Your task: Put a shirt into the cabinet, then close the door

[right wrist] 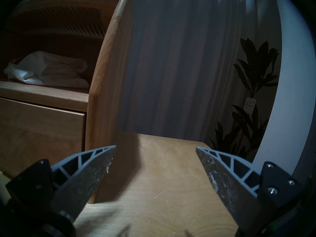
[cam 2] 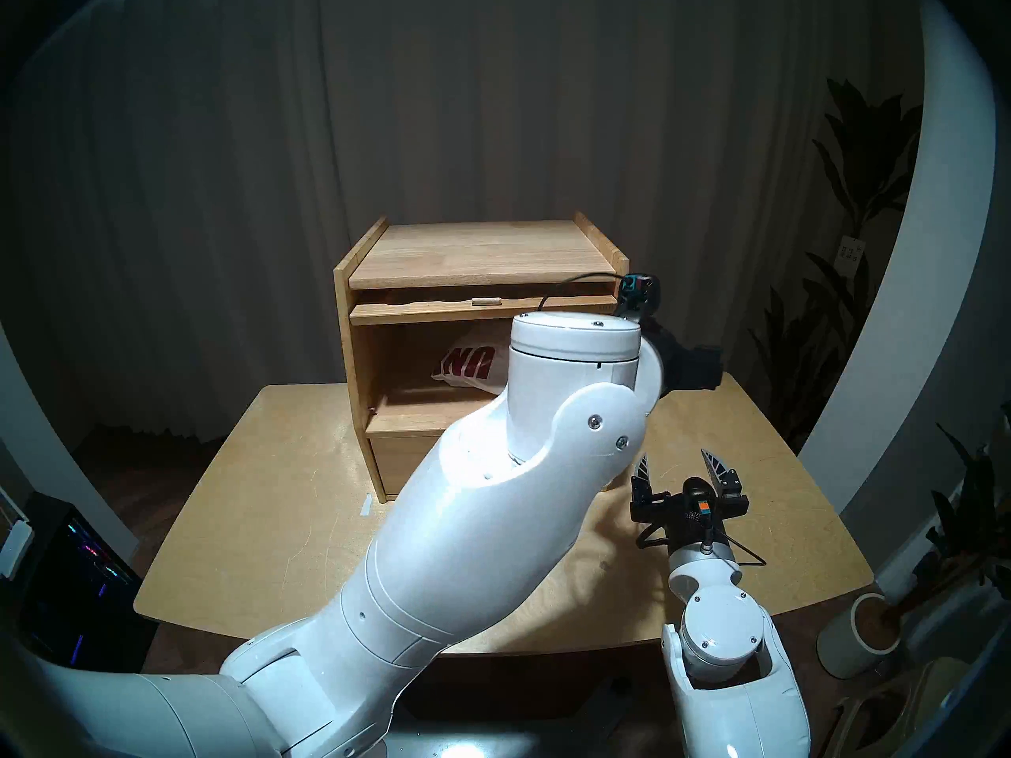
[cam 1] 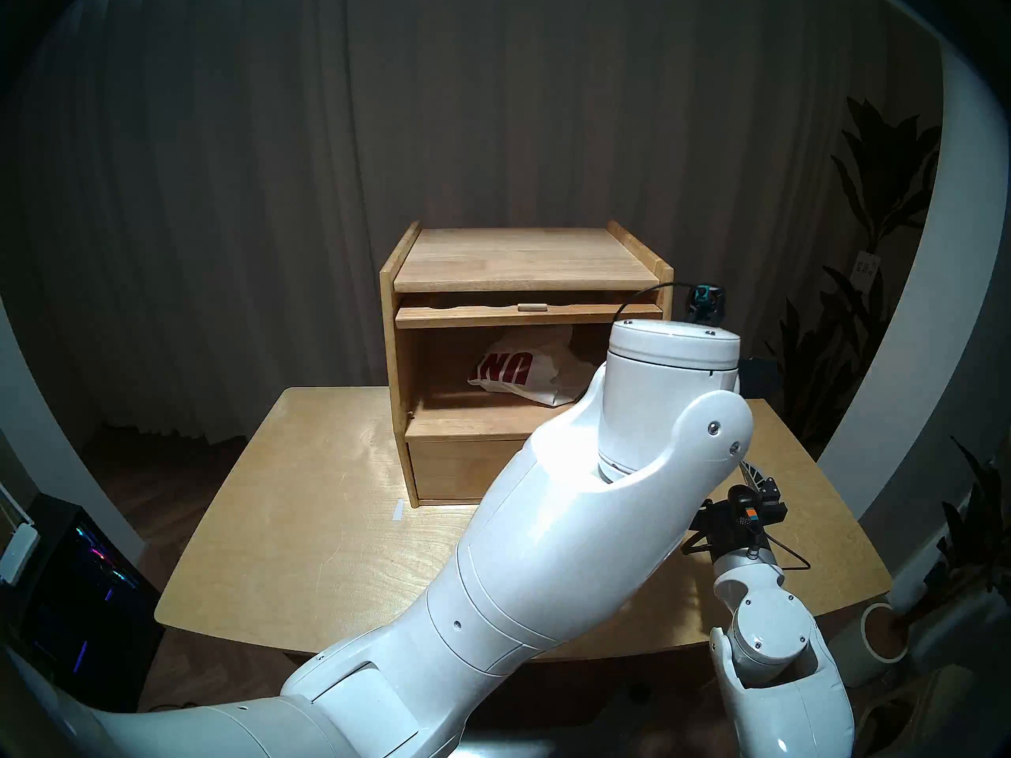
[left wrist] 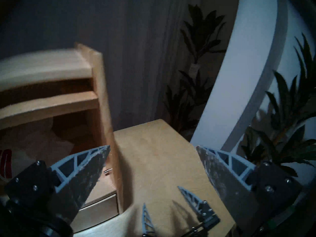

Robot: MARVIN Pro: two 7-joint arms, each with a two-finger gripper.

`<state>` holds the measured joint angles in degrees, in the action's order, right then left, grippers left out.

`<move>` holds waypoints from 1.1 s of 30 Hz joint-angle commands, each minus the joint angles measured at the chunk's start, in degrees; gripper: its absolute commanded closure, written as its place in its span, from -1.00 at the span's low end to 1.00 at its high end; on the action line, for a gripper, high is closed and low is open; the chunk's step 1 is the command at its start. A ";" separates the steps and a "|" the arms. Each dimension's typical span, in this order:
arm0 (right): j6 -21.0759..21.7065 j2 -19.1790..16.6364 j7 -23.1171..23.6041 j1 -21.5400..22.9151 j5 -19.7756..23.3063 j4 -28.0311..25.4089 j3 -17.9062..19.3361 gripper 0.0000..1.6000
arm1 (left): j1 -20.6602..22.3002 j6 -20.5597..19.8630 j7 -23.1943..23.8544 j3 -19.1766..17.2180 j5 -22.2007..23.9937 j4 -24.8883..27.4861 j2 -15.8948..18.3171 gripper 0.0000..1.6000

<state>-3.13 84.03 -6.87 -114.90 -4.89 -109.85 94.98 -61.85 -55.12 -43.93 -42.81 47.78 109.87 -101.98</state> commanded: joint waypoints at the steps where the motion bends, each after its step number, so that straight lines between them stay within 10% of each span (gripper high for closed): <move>1: -0.21 -0.05 -0.01 0.46 -0.01 -0.58 -0.02 -1.00 | 3.97 0.12 2.20 -0.69 2.25 7.93 -2.84 -1.00; 13: -0.37 -0.13 -0.07 0.97 -0.01 -0.47 -0.06 -1.00 | 7.34 0.58 0.38 -9.77 1.73 16.73 -3.80 -1.00; 33: -1.86 -1.19 0.26 4.63 -1.59 -6.23 -1.98 -1.00 | -0.41 0.12 -10.00 -32.41 -7.08 30.10 7.87 -1.00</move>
<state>-3.47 83.79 -7.01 -113.28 -5.08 -110.68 94.14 -58.55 -54.96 -49.84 -66.63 43.22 136.18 -98.49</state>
